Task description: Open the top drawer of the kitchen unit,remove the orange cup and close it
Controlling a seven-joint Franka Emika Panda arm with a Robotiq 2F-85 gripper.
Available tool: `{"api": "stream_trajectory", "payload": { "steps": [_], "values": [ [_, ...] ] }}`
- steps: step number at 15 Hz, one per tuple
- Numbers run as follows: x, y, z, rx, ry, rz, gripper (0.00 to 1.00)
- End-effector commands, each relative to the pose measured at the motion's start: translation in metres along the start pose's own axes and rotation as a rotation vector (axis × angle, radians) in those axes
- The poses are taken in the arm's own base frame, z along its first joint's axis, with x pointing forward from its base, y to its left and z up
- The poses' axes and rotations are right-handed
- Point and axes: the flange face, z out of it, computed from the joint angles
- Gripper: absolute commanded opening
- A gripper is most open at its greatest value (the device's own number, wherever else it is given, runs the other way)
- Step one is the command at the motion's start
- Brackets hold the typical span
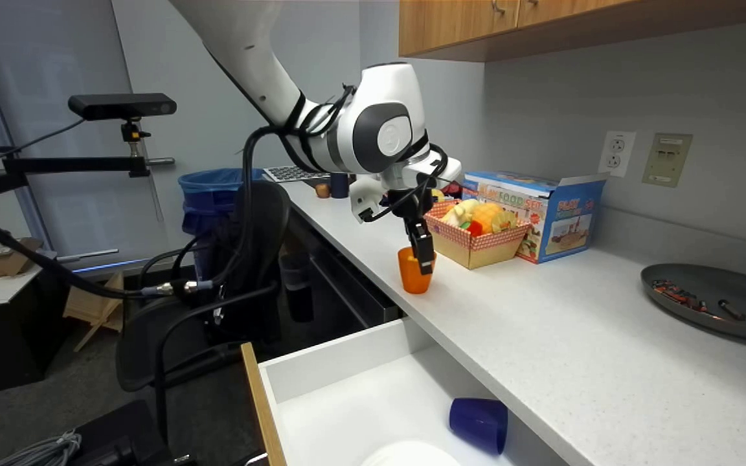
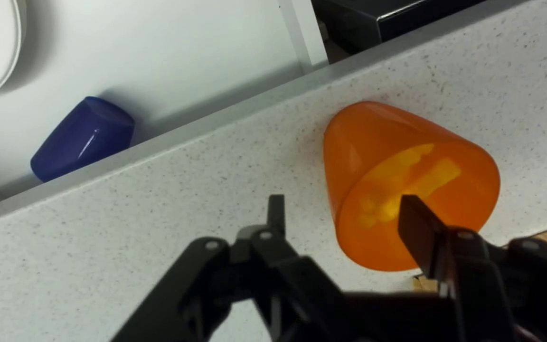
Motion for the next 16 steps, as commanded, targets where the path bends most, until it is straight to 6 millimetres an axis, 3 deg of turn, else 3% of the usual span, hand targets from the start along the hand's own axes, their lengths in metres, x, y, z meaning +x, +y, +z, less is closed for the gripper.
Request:
{"api": "stream_trajectory", "payload": {
  "steps": [1, 7, 10, 16],
  "values": [
    [0.006, 0.002, -0.018, 0.007, 0.013, -0.007, 0.96],
    [0.002, 0.033, -0.059, 0.004, 0.012, -0.05, 1.0],
    [-0.006, 0.065, -0.068, -0.014, 0.005, -0.076, 1.0],
    [-0.051, 0.13, -0.051, -0.06, -0.125, -0.161, 1.0]
  ]
}}
